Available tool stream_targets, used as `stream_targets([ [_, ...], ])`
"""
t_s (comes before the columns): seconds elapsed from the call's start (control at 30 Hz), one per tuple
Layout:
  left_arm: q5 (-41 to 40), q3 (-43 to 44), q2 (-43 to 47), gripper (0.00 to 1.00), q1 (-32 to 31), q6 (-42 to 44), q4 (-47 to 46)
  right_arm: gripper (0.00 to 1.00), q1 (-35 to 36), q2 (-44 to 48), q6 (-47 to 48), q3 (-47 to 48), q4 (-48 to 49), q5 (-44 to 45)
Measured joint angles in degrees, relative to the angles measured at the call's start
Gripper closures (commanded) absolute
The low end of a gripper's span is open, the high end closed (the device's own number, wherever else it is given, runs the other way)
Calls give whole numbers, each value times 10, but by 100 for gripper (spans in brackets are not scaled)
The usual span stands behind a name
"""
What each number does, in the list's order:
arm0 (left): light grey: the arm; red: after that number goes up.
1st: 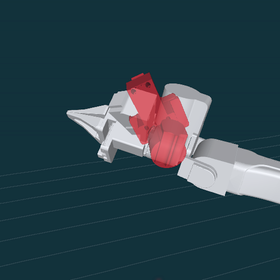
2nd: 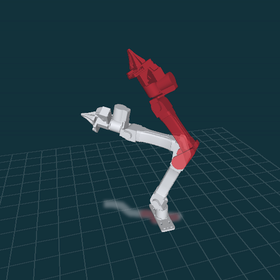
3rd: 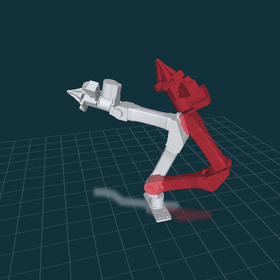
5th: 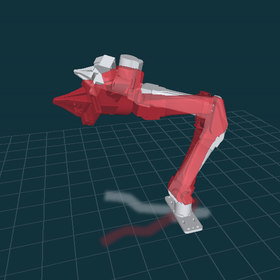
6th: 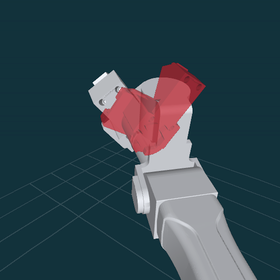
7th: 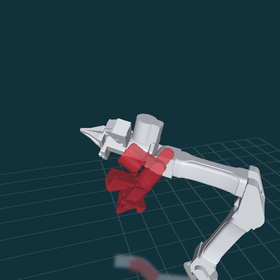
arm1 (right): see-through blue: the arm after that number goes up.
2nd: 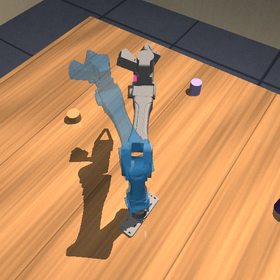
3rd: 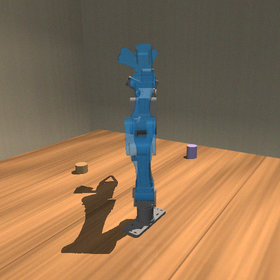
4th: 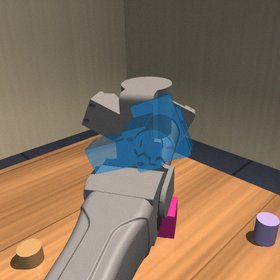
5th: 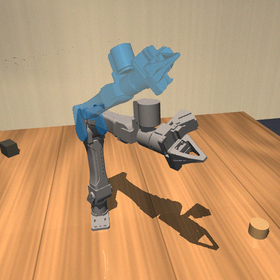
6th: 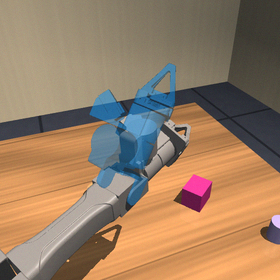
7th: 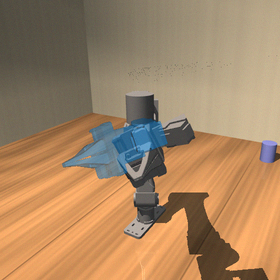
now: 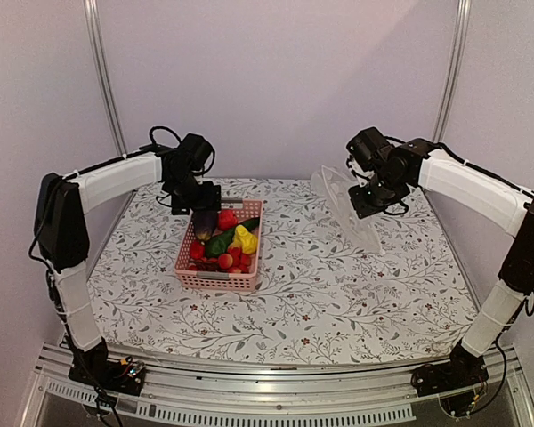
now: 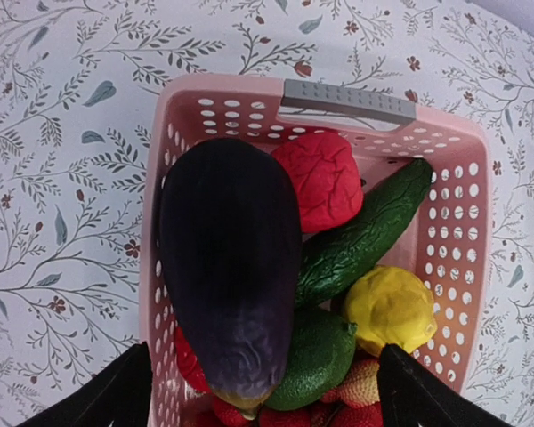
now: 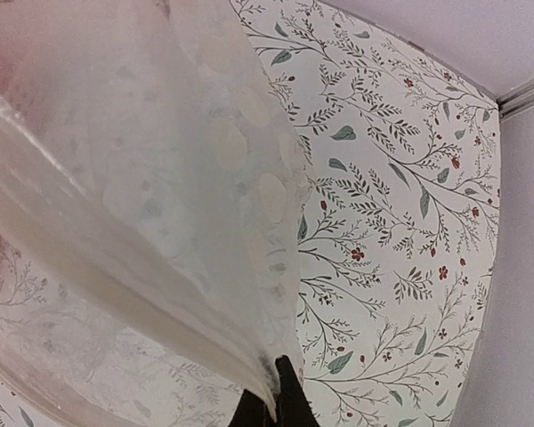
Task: Place the food in the zip-top bag and seal the zipper
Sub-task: Pick up the fake vegetable from the bin.
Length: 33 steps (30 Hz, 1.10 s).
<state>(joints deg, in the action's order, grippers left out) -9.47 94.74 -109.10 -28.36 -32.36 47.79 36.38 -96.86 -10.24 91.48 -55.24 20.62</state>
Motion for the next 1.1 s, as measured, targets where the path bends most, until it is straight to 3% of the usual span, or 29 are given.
stream_targets([
  [0.23, -7, 80, -88, 17, 16, -3, 30, 100, -22, 0, 1, 6, -7, 3],
  [0.43, -6, 139, -143, 19, 31, -14, 51, 100, -81, 8, 12, 6, -14, 21],
  [0.8, 4, 169, -175, 28, 48, -16, 59, 100, -90, 34, 21, -16, -13, 10],
  [1.1, -3, 165, -169, 24, 45, -12, 61, 100, -90, 30, 11, -28, -4, -31],
])
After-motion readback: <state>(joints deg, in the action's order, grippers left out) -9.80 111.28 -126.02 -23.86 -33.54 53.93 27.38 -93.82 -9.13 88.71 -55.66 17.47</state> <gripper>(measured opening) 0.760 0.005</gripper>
